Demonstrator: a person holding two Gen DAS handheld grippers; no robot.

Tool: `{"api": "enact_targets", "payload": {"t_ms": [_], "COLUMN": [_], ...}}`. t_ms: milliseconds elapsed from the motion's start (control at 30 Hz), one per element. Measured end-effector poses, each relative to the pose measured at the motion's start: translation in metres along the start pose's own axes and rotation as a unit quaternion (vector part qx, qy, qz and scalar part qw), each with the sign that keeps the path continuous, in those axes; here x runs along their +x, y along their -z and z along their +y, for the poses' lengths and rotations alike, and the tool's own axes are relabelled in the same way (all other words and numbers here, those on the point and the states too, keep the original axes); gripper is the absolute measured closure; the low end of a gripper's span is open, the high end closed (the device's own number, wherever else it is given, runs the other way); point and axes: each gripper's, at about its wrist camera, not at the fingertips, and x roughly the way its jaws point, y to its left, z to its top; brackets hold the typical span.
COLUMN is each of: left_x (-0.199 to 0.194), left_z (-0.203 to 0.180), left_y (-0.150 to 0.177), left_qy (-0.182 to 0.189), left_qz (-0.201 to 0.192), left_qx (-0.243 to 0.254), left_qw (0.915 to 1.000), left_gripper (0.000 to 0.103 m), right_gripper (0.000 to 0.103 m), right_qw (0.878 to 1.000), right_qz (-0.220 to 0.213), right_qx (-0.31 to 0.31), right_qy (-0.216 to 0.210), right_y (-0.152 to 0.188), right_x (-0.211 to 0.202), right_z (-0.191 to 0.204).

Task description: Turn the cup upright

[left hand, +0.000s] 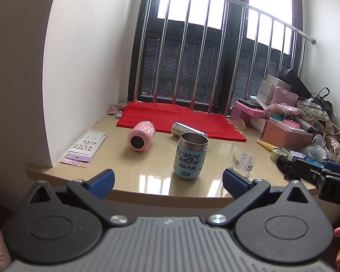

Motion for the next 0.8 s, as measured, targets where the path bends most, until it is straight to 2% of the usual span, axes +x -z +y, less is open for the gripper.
{"api": "enact_targets", "payload": {"t_ms": [800], "left_x": [-0.0033], "left_z": [0.0062], "left_y": [-0.0004], "left_qy": [0.001], "left_qz": [-0.002], "left_qx": [-0.004], "left_qw": [1.0000], "left_gripper": [0.000], "right_gripper": [0.000], "right_qw": [1.000], "right_qz": [-0.004], "right_qx": [-0.002], "right_qy": [-0.003], "right_y": [-0.0046], "right_x": [-0.0044], "right_z": [0.0030]}}
